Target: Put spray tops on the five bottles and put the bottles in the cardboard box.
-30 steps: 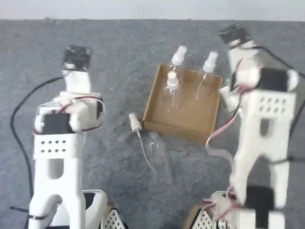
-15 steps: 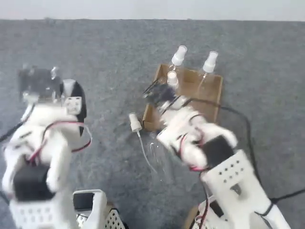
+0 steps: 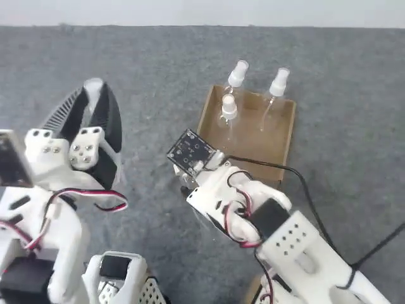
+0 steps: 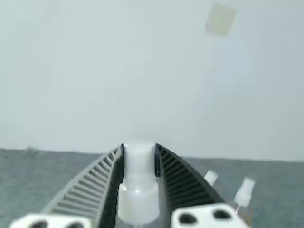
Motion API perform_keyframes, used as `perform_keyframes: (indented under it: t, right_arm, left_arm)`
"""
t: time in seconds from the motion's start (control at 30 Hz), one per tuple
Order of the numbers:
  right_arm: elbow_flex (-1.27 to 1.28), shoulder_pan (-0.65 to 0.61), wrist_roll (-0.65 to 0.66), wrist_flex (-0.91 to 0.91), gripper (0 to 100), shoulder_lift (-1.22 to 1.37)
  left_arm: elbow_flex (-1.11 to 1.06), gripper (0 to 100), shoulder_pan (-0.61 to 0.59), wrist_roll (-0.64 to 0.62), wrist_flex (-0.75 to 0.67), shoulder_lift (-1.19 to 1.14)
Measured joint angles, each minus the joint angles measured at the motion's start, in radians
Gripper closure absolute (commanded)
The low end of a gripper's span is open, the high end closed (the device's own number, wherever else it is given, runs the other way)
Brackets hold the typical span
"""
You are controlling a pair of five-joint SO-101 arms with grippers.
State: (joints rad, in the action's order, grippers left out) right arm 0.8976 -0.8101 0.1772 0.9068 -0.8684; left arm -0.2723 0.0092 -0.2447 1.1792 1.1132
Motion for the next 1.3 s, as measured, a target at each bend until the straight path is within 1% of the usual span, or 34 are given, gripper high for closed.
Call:
perform_keyframes:
  t: [0.03, 0.1, 0.23, 0.33, 0.4, 0.6, 0.77, 0.87, 1.0, 1.13, 1.3]
  right_arm:
    - [0.011, -0.012, -0.002, -0.020, 99.6, -0.025]
    - [0.058, -0.049, -0.002, -0.089, 99.1, -0.074]
    - [0.204, -0.124, -0.002, -0.299, 99.3, -0.169]
    - [0.316, -0.147, -0.002, -0.439, 99.3, -0.213]
    - [0.358, -0.149, -0.002, -0.496, 99.3, -0.232]
    - [0.371, -0.149, -0.002, -0.539, 99.3, -0.247]
    - [0.371, -0.149, -0.002, -0.539, 99.3, -0.247]
    - [0.371, -0.149, -0.006, -0.539, 99.3, -0.250]
    - [0.371, -0.140, -0.075, -0.548, 99.3, -0.250]
    - [0.382, -0.083, -0.150, -0.615, 99.3, -0.252]
    - [0.433, -0.077, -0.172, -0.674, 99.3, -0.252]
  left_arm:
    - [0.000, 99, 0.006, -0.015, -0.018, 0.000]
    - [-0.005, 99, 0.006, -0.044, -0.069, 0.000]
    - [-0.086, 99, 0.005, -0.089, -0.169, 0.000]
    - [-0.137, 99, 0.012, -0.110, -0.216, -0.006]
    - [-0.163, 99, 0.012, -0.117, -0.232, -0.006]
    - [-0.222, 99, 0.014, -0.149, -0.255, -0.011]
    - [-0.226, 99, 0.075, -0.150, -0.250, -0.011]
    - [-0.288, 99, 0.084, -0.150, -0.250, 0.002]
    - [-0.391, 99, 0.087, -0.150, -0.250, -0.012]
    - [-0.434, 99, 0.092, -0.141, -0.250, -0.012]
    - [-0.503, 98, 0.121, -0.137, -0.242, -0.011]
